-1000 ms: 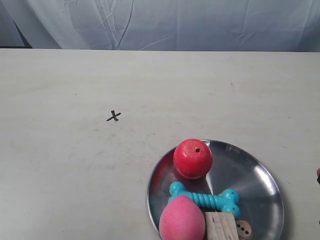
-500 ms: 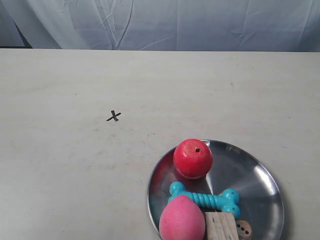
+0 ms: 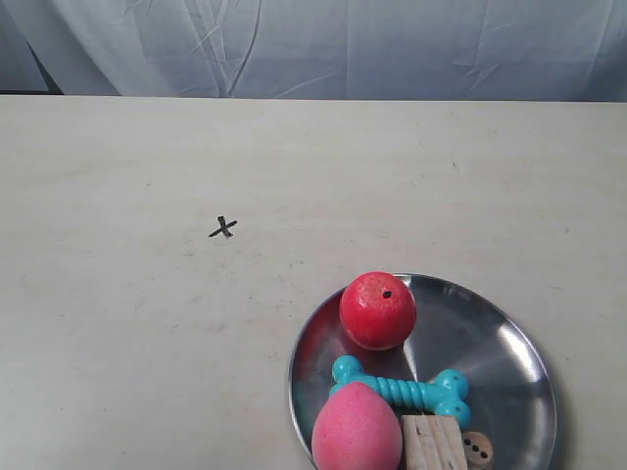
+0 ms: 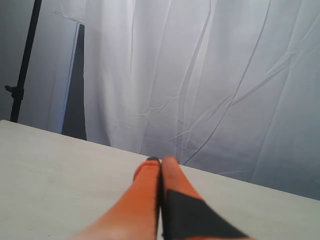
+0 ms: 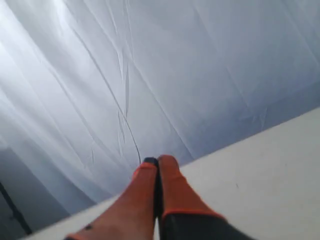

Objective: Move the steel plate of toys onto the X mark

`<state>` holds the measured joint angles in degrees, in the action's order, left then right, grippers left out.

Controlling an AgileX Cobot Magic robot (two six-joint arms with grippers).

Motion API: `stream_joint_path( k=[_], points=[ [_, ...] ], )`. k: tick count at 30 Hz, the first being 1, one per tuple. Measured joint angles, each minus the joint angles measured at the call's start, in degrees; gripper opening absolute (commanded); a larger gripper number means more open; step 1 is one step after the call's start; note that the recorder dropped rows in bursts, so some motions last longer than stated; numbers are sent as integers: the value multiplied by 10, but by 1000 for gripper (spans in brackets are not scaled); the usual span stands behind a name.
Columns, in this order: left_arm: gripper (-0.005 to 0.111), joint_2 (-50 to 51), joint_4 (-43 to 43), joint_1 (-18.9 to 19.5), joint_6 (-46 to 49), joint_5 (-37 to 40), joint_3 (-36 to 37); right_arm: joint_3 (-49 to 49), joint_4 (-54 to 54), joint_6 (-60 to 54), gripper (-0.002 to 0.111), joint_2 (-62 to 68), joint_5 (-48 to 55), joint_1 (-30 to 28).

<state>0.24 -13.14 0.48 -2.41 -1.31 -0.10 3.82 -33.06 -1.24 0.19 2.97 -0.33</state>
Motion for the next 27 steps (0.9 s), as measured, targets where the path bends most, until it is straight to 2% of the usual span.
stream_joint_path(
  k=[3,8,12,20,27],
  points=[
    [0,0,0,0,0,0,0,0,-58,0,0,0,-41,0],
    [0,0,0,0,1,0,0,0,-166,0,0,0,-43,0],
    [0,0,0,0,1,0,0,0,-206,-1,0,0,-43,0],
    [0,0,0,0,1,0,0,16,-107,-39,0,8,-30,0],
    [0,0,0,0,1,0,0,64,-14,-42,0,104,35,0]
  ],
)
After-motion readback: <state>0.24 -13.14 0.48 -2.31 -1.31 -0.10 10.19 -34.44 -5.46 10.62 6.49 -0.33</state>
